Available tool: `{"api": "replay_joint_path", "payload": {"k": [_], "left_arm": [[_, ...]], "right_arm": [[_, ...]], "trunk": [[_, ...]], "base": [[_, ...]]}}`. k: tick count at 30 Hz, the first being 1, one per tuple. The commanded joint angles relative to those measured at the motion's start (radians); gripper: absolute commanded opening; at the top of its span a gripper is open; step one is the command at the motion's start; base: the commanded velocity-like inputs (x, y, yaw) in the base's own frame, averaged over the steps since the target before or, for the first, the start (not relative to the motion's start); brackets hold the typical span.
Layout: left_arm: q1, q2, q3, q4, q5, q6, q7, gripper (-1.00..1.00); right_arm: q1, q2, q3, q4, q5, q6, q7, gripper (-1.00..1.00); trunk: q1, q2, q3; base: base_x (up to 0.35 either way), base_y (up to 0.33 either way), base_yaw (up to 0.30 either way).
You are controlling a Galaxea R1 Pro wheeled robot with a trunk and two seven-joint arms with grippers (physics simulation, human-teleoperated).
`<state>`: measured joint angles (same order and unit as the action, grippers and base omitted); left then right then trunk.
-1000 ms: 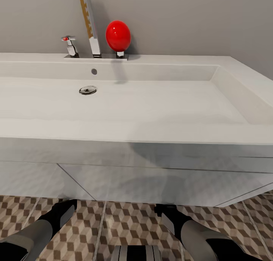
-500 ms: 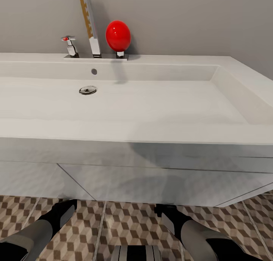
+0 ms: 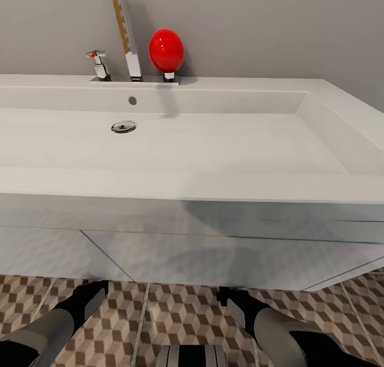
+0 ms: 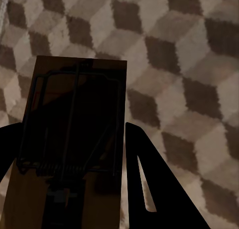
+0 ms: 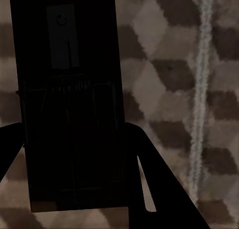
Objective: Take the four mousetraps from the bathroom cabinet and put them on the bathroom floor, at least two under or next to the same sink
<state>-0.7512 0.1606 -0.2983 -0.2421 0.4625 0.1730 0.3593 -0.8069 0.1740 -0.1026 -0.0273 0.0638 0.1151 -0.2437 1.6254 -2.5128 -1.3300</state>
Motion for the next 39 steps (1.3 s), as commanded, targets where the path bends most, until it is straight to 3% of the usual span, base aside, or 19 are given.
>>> {"api": "replay_joint_path", "payload": {"k": [1,39], "left_arm": [[0.000,0.000,-0.012,-0.003,0.000,0.010,0.006,-1.00],[0.000,-0.006,-0.012,-0.010,-0.002,0.020,-0.001,-1.00]], "right_arm": [[-0.014,0.001,-0.005,-0.036,0.005,0.009,-0.003,-1.00],[-0.020,0.001,-0.006,-0.036,0.010,-0.009,-0.003,-1.00]], "trunk": [[0.000,0.000,0.000],[0.000,0.000,0.000]], "base": [[0.000,0.000,0.000],[0.000,0.000,0.000]]}}
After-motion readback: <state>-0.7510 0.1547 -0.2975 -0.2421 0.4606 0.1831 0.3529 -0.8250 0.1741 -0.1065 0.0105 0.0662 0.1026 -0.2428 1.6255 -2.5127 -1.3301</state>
